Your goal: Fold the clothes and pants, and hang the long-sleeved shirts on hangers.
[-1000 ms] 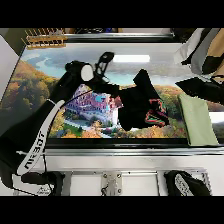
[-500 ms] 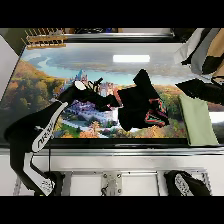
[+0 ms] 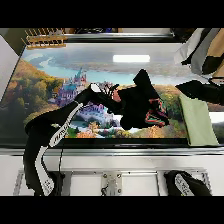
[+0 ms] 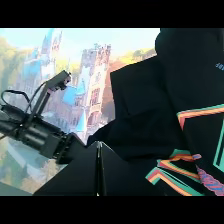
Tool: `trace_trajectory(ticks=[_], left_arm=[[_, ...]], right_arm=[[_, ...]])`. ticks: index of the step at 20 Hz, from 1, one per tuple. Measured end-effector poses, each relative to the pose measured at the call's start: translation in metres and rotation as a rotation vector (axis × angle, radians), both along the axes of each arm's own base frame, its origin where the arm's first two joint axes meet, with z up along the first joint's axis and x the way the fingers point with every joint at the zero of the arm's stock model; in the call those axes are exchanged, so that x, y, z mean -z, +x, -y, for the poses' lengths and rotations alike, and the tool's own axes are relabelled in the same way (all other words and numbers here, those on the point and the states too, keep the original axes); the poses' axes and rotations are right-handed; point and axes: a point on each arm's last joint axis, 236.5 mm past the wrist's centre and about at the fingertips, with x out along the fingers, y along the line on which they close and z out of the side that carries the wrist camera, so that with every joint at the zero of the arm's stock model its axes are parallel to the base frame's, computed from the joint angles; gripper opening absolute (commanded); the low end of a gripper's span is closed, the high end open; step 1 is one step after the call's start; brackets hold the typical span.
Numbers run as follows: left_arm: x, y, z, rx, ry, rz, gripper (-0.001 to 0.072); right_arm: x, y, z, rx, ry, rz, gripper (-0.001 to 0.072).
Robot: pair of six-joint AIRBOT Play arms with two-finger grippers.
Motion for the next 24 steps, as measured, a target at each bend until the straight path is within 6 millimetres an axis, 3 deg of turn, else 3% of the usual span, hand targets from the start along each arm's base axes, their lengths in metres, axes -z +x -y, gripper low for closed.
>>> trace_trajectory(ticks=[3,6,7,8,9,11,13,15,17,22,23,24], left_arm=[[-0.027,0.022,-0.029,0.014,0.016,0.073,0.0009],[-0.053,0.054,-0.091,-0.027,0.134,0.191,0.0009],[-0.061,0.064,-0.112,-0.051,0.172,0.225,0.0009],[-0.069,0.073,-0.133,-0.082,0.208,0.249,0.0009],[-0.075,0.08,-0.15,-0.11,0.232,0.269,0.0009],[-0.084,0.09,-0.179,-0.16,0.271,0.287,0.001],[-0.087,0.096,-0.195,-0.191,0.294,0.295,0.0009],[-0.089,0.098,-0.204,-0.205,0.308,0.297,0.001],[-0.089,0.1,-0.209,-0.215,0.316,0.301,0.0009],[-0.09,0.101,-0.213,-0.221,0.323,0.304,0.0009],[-0.09,0.101,-0.213,-0.222,0.324,0.305,0.001],[-0.09,0.101,-0.213,-0.223,0.324,0.306,0.001]], right_arm=[[0.034,0.008,0.014,0.019,-0.046,-0.091,0.0008],[0.082,0.025,0.032,0.065,-0.129,-0.195,0.001],[0.096,0.034,0.034,0.075,-0.149,-0.214,0.0066],[0.109,0.045,0.035,0.08,-0.168,-0.227,0.0384],[0.122,0.056,0.034,0.079,-0.183,-0.239,0.0574],[0.147,0.082,0.025,0.059,-0.207,-0.254,0.0574],[0.17,0.11,0.011,0.024,-0.223,-0.264,0.0573],[0.19,0.14,-0.011,-0.012,-0.205,-0.267,0.057],[0.208,0.166,-0.035,-0.046,-0.177,-0.268,0.0483],[0.245,0.211,-0.086,-0.116,-0.149,-0.257,0.0473],[0.252,0.216,-0.091,-0.118,-0.144,-0.26,0.04],[0.258,0.22,-0.097,-0.12,-0.137,-0.265,0.0266]])
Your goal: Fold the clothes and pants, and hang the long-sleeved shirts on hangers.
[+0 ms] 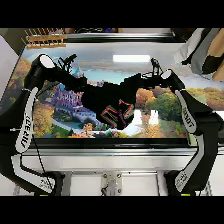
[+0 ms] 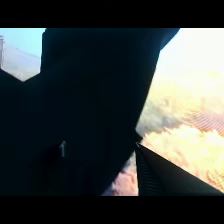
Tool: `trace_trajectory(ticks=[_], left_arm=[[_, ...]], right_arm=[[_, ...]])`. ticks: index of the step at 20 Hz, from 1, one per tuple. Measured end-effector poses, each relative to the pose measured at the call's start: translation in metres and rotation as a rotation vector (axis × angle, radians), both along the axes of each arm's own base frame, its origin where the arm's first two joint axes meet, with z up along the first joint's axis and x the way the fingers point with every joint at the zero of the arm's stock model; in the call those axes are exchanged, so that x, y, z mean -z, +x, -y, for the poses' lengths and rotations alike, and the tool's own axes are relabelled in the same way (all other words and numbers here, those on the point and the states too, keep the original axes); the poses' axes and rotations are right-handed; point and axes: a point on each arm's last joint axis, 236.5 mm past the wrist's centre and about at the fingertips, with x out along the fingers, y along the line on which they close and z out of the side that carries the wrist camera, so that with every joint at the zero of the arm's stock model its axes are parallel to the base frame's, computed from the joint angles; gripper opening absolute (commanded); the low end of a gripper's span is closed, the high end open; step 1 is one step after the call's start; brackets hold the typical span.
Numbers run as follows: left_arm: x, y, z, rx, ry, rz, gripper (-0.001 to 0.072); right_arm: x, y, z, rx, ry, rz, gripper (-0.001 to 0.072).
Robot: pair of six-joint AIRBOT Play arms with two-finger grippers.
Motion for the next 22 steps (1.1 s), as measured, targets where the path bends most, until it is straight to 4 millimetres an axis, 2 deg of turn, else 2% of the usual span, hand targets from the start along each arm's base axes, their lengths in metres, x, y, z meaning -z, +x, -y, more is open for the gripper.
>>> trace_trajectory(ticks=[1,2,4,6,7,9,11,13,14,16,18,19,22], left_arm=[[0.0,0.0,0.0,0.0,0.0,0.0,0.0009],[0.0,0.0,0.0,0.0,0.001,0.0,0.0009],[-0.001,0.001,-0.002,-0.005,0.003,0.002,0.0009],[-0.013,0.004,-0.008,-0.026,0.0,0.031,0.0009],[-0.028,0.008,-0.014,-0.048,-0.005,0.066,0.0009],[-0.079,0.016,-0.028,-0.094,-0.017,0.186,0.0009],[-0.154,0.015,-0.042,-0.133,-0.031,0.362,0.0009],[-0.237,-0.004,-0.05,-0.156,-0.047,0.554,0.001],[-0.281,-0.021,-0.052,-0.161,-0.056,0.659,0.0009],[-0.355,-0.062,-0.055,-0.178,-0.075,0.852,0.0009],[-0.413,-0.106,-0.058,-0.206,-0.102,1.028,0.0009],[-0.434,-0.127,-0.059,-0.222,-0.117,1.1,0.0009],[-0.479,-0.181,-0.064,-0.274,-0.164,1.273,0.0009]], right_arm=[[0.005,0.003,-0.004,0.0,0.005,-0.005,0.0039],[0.009,0.005,-0.006,0.002,0.009,-0.009,0.0007],[0.007,0.008,-0.008,0.003,0.013,-0.006,0.0007],[-0.017,0.011,-0.004,-0.003,0.011,0.031,0.0007],[-0.043,0.014,0.001,-0.012,0.003,0.08,0.0007],[-0.117,0.014,0.014,-0.029,-0.014,0.205,0.0006],[-0.209,-0.003,0.027,-0.042,-0.033,0.35,0.0006],[-0.303,-0.037,0.036,-0.047,-0.052,0.505,0.0006],[-0.349,-0.06,0.038,-0.051,-0.062,0.585,0.0006],[-0.425,-0.112,0.037,-0.056,-0.08,0.732,0.0006],[-0.483,-0.163,0.037,-0.048,-0.094,0.854,0.0006],[-0.505,-0.187,0.038,-0.037,-0.1,0.899,0.0006],[-0.55,-0.249,0.044,0.016,-0.119,0.997,0.0005]])
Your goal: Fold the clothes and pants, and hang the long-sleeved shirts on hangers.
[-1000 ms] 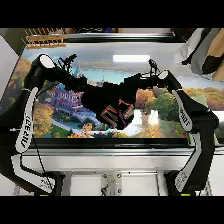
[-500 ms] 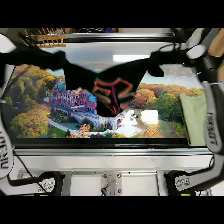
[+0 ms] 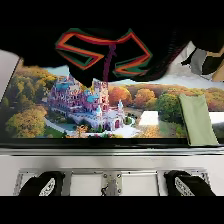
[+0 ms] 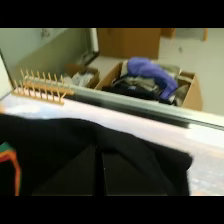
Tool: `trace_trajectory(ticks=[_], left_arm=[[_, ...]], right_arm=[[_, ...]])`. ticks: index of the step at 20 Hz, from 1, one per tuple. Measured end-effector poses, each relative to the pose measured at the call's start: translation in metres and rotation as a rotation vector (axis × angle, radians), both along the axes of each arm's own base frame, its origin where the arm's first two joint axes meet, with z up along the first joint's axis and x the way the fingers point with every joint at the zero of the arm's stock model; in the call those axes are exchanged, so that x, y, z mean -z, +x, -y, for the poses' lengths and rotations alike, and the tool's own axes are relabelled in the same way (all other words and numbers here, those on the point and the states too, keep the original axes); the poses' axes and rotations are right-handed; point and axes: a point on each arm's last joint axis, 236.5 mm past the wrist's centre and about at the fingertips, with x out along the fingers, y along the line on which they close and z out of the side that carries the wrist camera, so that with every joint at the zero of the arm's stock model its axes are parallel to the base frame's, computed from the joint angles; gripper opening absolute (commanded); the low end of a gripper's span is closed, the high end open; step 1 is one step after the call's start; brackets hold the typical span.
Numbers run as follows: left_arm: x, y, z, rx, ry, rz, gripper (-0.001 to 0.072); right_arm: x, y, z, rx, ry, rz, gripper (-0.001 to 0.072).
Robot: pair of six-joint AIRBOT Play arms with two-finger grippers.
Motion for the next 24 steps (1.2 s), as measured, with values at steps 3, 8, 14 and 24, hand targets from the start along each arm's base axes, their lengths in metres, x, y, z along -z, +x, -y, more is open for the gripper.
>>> trace_trajectory(ticks=[3,8,14,24], left_arm=[[-0.016,-0.031,-0.004,-0.021,-0.036,0.092,0.001],[0.024,-0.004,-0.009,-0.04,-0.056,0.003,0.0009],[0.189,0.132,-0.014,-0.061,-0.046,-0.419,0.0009],[0.37,0.299,-0.037,-0.1,-0.039,-0.739,0.0617]], right_arm=[[-0.018,-0.04,0.005,0.037,0.015,0.032,0.0006],[0.02,-0.04,0.01,0.066,0.039,-0.152,0.0006],[0.169,0.074,0.012,0.075,-0.001,-0.617,0.0006],[0.312,0.24,0.015,0.174,0.075,-0.664,0.0655]])
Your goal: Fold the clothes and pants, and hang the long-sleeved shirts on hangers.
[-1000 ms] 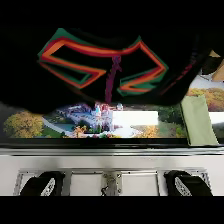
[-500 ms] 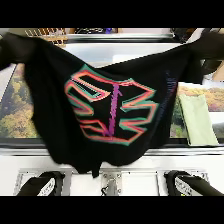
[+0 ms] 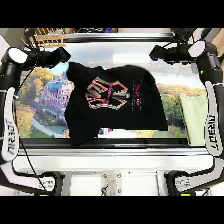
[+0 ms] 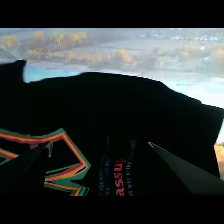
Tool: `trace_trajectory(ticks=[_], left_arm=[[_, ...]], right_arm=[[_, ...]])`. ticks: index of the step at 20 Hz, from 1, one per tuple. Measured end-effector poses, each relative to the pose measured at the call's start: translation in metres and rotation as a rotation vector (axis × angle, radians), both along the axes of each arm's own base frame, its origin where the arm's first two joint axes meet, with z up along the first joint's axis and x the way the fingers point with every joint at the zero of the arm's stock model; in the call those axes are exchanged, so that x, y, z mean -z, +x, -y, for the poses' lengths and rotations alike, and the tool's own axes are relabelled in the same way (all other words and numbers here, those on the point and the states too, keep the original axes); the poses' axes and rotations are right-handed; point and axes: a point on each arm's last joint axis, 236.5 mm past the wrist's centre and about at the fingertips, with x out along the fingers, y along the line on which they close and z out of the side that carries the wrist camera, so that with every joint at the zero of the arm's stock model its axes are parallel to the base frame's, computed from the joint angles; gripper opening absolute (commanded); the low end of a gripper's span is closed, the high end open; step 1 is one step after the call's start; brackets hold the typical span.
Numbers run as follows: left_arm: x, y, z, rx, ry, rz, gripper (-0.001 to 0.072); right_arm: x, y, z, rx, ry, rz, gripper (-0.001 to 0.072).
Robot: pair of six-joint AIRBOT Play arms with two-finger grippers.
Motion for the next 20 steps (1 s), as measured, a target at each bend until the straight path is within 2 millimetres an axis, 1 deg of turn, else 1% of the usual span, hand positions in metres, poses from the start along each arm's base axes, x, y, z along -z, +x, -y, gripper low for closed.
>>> trace_trajectory(ticks=[1,2,3,4,6,8,10,11,12,14,16,20], left_arm=[[0.005,0.0,-0.008,-0.004,0.001,-0.031,0.0616],[0.011,-0.004,-0.018,-0.008,0.013,-0.064,0.0617],[0.021,-0.012,-0.03,-0.016,0.035,-0.114,0.0617],[0.036,-0.025,-0.042,-0.028,0.063,-0.174,0.0617],[0.073,-0.058,-0.068,-0.069,0.11,-0.313,0.0617],[0.124,-0.102,-0.089,-0.107,0.136,-0.47,0.0617],[0.168,-0.141,-0.098,-0.131,0.129,-0.595,0.0617],[0.189,-0.159,-0.099,-0.14,0.114,-0.65,0.0617],[0.205,-0.173,-0.098,-0.143,0.09,-0.688,0.0617],[0.228,-0.19,-0.089,-0.136,0.024,-0.729,0.0617],[0.24,-0.195,-0.077,-0.127,-0.04,-0.74,0.0617],[0.252,-0.194,-0.056,-0.102,-0.109,-0.749,0.0616]], right_arm=[[-0.007,0.001,0.008,0.016,0.001,0.016,0.0655],[-0.016,-0.002,0.016,0.026,-0.001,0.027,0.0654],[-0.027,-0.01,0.022,0.024,-0.01,0.038,0.0654],[-0.035,-0.02,0.026,0.014,-0.022,0.04,0.0654],[-0.043,-0.049,0.027,-0.031,-0.06,0.016,0.0654],[-0.044,-0.082,0.021,-0.084,-0.086,-0.021,0.0654],[-0.04,-0.116,0.01,-0.136,-0.086,-0.064,0.0654],[-0.038,-0.13,0.004,-0.159,-0.082,-0.076,0.0654],[-0.037,-0.142,-0.001,-0.177,-0.077,-0.084,0.0654],[-0.034,-0.162,-0.012,-0.211,-0.067,-0.099,0.0654],[-0.034,-0.176,-0.02,-0.236,-0.059,-0.103,0.0654],[-0.034,-0.187,-0.03,-0.264,-0.046,-0.108,0.0654]])
